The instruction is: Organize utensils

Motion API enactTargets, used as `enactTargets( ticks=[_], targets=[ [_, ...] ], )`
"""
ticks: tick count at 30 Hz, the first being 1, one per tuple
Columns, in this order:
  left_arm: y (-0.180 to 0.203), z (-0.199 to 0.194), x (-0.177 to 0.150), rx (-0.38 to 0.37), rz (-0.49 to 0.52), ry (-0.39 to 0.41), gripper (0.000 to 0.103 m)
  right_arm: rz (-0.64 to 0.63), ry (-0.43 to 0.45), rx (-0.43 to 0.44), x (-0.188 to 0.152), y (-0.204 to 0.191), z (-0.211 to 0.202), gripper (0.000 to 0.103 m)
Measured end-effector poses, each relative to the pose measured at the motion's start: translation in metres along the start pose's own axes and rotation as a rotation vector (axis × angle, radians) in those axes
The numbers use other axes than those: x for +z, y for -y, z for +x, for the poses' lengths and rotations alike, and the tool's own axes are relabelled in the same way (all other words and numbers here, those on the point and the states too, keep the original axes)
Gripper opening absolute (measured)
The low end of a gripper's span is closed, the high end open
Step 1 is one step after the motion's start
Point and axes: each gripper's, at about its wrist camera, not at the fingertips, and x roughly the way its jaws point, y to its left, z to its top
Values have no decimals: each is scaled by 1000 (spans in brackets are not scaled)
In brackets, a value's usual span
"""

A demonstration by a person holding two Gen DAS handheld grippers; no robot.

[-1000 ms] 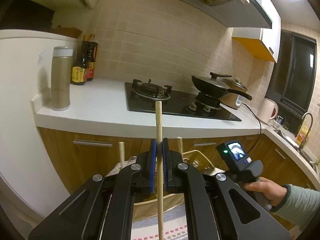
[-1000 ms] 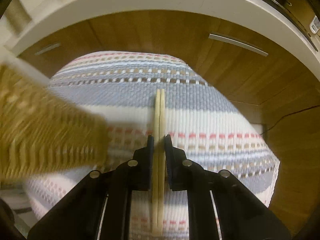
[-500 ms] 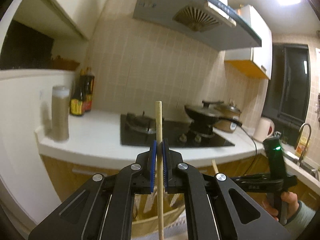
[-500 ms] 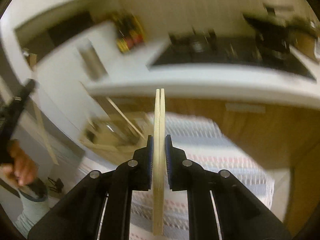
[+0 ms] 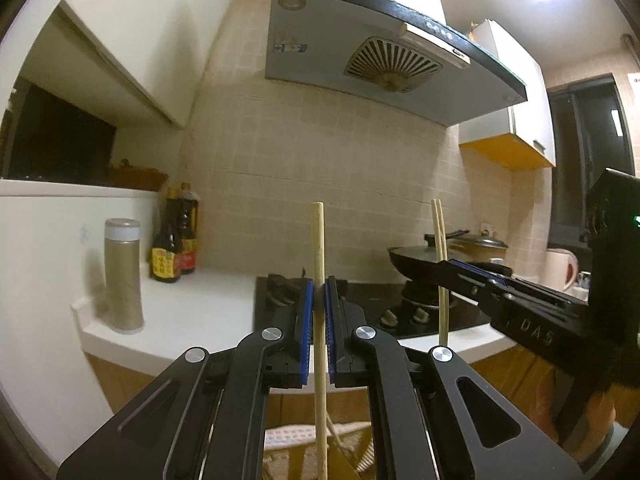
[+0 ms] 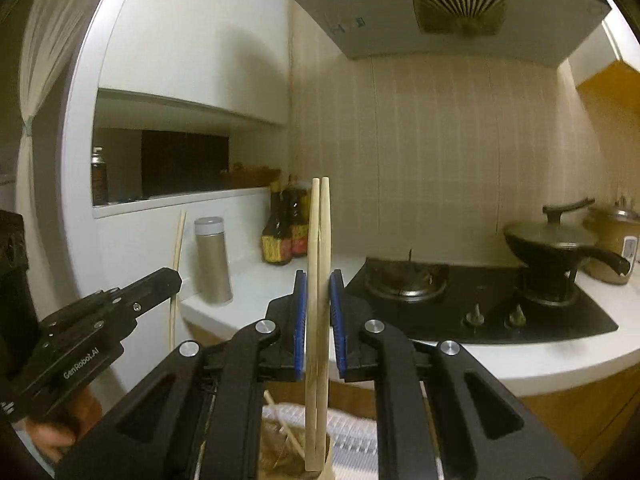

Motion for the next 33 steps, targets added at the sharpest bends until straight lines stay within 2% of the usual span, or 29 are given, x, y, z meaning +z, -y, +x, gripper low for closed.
enactTargets(
  ticks=[4, 9, 16, 20, 23, 25, 27, 30, 32, 33],
  targets=[
    [-18, 18, -14, -26, -89, -25, 4, -23, -8, 13, -17, -6, 18, 10],
    [-30, 35, -35, -24, -122, -50, 4, -10, -25, 26, -40, -4, 35, 10],
    [-34, 41, -51, -15, -116, -59, 4, 2, -43, 31, -65, -3, 47, 10],
    [-32, 39, -61, -47, -86, -71, 5, 21, -49, 9, -76, 0, 40, 11],
    [-31, 33, -68, -58, -63, -80, 14, 33, -77, 27, -83, -1, 32, 11],
    [-32, 27, -70, -70, -59, -86, 27, 44, -94, 44, -85, 0, 24, 13],
    [-32, 18, -69, -79, -61, -84, 37, 50, -98, 50, -86, 0, 13, 21],
    [-34, 1, -66, -86, -65, -86, 44, 69, -104, 60, -86, 1, -7, 32],
    [-37, -10, -65, -117, -87, -106, 56, 76, -107, 61, -88, 0, -23, 47],
    [-41, -17, -65, -157, -115, -124, 64, 78, -105, 59, -90, -1, -31, 49]
  ],
)
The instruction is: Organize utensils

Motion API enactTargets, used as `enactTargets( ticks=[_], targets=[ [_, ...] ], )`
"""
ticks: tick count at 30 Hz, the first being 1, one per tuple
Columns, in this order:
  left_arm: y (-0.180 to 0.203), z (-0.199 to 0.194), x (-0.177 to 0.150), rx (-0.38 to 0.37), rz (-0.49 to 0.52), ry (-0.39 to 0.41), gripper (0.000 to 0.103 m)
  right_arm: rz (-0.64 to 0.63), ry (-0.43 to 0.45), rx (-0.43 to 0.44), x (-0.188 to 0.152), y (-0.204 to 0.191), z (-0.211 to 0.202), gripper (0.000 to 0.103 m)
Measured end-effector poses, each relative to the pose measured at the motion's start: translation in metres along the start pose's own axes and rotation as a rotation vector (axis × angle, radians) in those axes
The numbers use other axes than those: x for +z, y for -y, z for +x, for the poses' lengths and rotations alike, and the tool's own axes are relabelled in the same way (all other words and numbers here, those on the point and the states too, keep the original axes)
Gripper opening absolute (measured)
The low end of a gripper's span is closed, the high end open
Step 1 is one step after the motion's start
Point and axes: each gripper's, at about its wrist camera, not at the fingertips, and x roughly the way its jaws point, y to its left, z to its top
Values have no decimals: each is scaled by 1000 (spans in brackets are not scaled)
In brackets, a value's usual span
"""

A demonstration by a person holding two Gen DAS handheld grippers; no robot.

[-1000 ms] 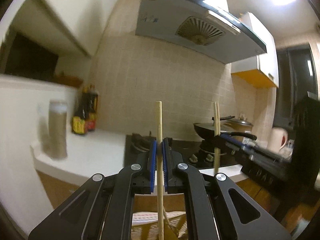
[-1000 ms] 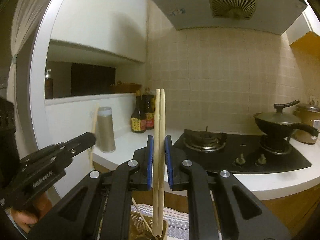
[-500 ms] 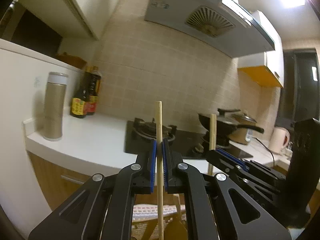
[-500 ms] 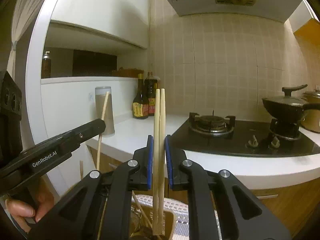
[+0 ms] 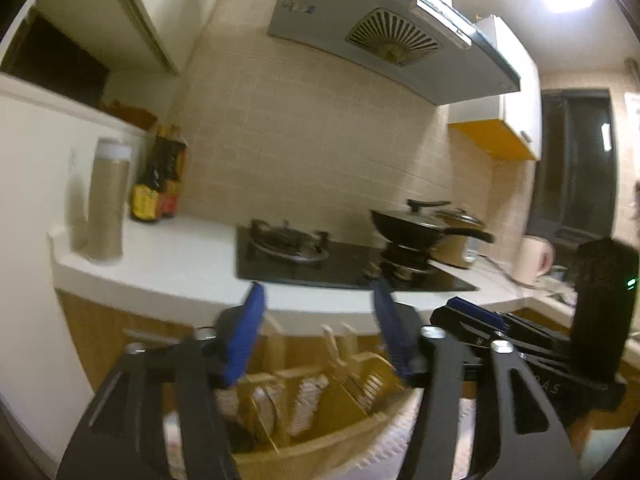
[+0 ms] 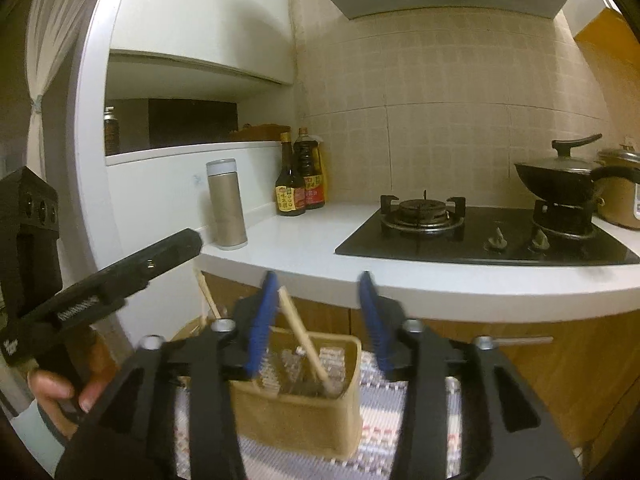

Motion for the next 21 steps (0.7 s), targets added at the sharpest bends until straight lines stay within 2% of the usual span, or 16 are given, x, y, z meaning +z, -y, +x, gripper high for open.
enactTargets(
  ticks=[3, 9, 12, 14, 15, 17, 21],
  targets=[
    [-5, -21, -5, -37, -61, -7, 68, 2, -4, -5, -9, -6, -19, 52],
    [0, -58, -25, 1, -99, 4, 77, 14, -5, -52, -36, -19, -51, 70],
    [13, -71, -43, 67, -65, 2, 80, 6, 19, -103, -51, -26, -63, 78],
    [19, -76, -54, 105, -49, 8, 83, -24, 62, -167, -64, -33, -70, 90],
    [24, -77, -63, 139, -39, 17, 85, -30, 90, -206, -72, -35, -73, 94],
    [29, -77, -79, 201, -28, 35, 88, -29, 136, -272, -85, -39, -76, 95],
    [32, -75, -104, 358, -23, 77, 93, -49, 145, -358, -98, -36, -70, 95]
  ],
)
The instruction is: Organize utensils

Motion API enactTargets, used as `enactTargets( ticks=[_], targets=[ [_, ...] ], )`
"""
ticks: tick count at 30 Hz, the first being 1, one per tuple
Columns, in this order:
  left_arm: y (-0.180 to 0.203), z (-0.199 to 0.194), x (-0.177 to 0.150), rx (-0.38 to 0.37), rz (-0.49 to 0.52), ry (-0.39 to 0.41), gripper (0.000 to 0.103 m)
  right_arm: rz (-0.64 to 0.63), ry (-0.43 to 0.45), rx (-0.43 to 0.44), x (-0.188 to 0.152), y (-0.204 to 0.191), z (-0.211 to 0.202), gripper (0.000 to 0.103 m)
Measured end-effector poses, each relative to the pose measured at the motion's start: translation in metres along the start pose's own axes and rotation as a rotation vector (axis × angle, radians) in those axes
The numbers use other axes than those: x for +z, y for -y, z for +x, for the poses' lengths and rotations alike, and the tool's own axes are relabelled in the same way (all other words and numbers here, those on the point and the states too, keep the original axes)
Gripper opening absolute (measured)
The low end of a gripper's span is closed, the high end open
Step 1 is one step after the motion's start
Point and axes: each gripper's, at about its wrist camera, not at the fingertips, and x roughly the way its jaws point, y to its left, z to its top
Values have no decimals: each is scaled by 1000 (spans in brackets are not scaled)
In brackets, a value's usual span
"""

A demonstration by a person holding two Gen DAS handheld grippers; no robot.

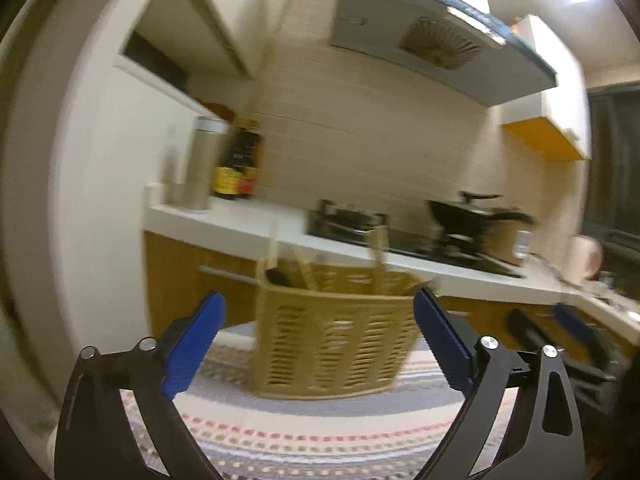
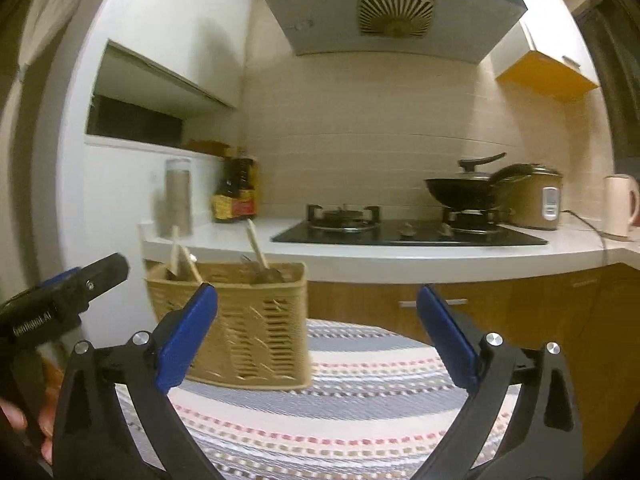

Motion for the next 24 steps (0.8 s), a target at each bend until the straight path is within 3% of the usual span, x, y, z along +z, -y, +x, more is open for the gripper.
enactTargets(
  ticks=[3, 10, 16, 24],
  targets=[
    [-7, 3, -15, 101, -24, 8, 93, -21, 9, -69, -7, 7, 3, 95],
    [-3, 7, -23, 196, 76, 15, 95, 19, -56, -32, -12, 21, 18, 95],
    [1, 23, -28, 188, 98, -82, 95, -31, -64, -37, -18, 10, 18, 95],
    [6, 22, -30, 228, 136, -48, 95, -28, -70, -33, -19, 10, 19, 95]
  ],
)
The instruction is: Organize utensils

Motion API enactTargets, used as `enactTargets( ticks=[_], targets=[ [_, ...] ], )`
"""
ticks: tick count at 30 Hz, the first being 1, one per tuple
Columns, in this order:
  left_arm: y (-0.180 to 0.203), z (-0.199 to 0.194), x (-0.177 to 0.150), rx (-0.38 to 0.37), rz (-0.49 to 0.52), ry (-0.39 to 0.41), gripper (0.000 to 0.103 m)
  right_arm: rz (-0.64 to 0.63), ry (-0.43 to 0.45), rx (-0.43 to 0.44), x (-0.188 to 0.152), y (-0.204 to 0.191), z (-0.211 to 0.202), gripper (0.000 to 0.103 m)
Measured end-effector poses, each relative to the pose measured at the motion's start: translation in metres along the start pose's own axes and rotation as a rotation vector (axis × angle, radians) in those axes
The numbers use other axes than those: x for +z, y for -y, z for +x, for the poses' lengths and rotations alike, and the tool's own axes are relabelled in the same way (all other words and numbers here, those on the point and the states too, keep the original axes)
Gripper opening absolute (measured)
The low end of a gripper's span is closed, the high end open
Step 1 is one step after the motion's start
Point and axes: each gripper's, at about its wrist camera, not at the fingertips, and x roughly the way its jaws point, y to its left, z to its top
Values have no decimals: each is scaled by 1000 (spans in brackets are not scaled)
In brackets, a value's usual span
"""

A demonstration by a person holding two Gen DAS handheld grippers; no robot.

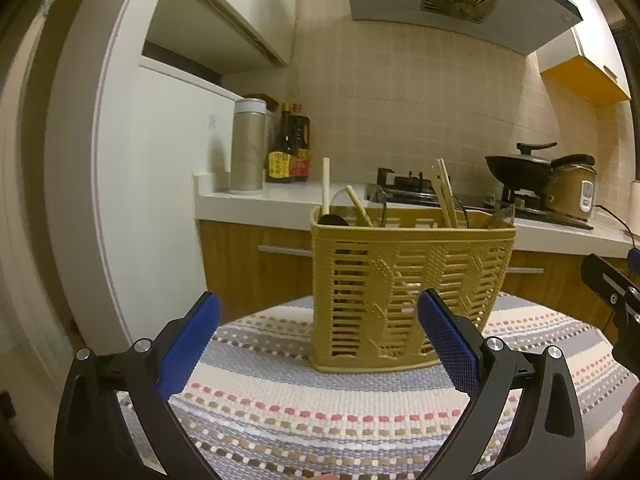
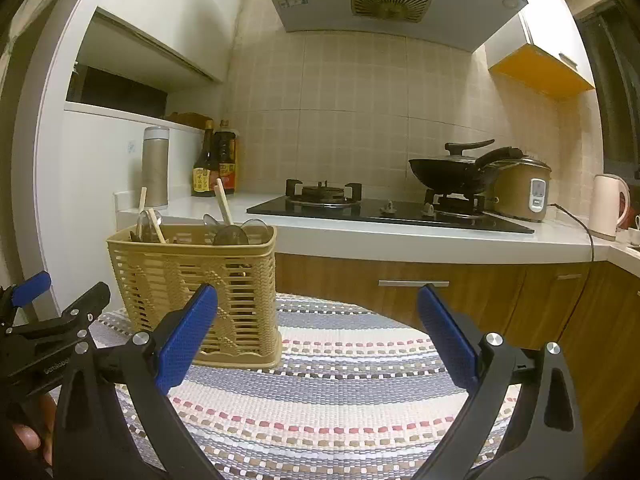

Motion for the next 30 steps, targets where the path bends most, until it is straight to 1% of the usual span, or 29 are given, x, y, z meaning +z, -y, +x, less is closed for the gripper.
enactTargets(
  ticks=[6, 11, 16, 22, 30],
  targets=[
    [-1, 0, 0, -11, -11, -5, 95, -1, 5, -1, 1, -1, -2, 95],
    [1, -1, -1, -20, 3, -2, 95, -6, 7, 2, 1, -3, -2, 95],
    [1, -5, 0, -9, 8, 14, 95, -13, 13, 8, 0, -5, -5, 95],
    [0, -4, 0, -7, 6, -5, 95, 0, 21, 9, 2, -2, -9, 95],
    [3, -6, -1, -6, 21, 1, 95, 41, 15, 21, 3, 7, -9, 95]
  ],
)
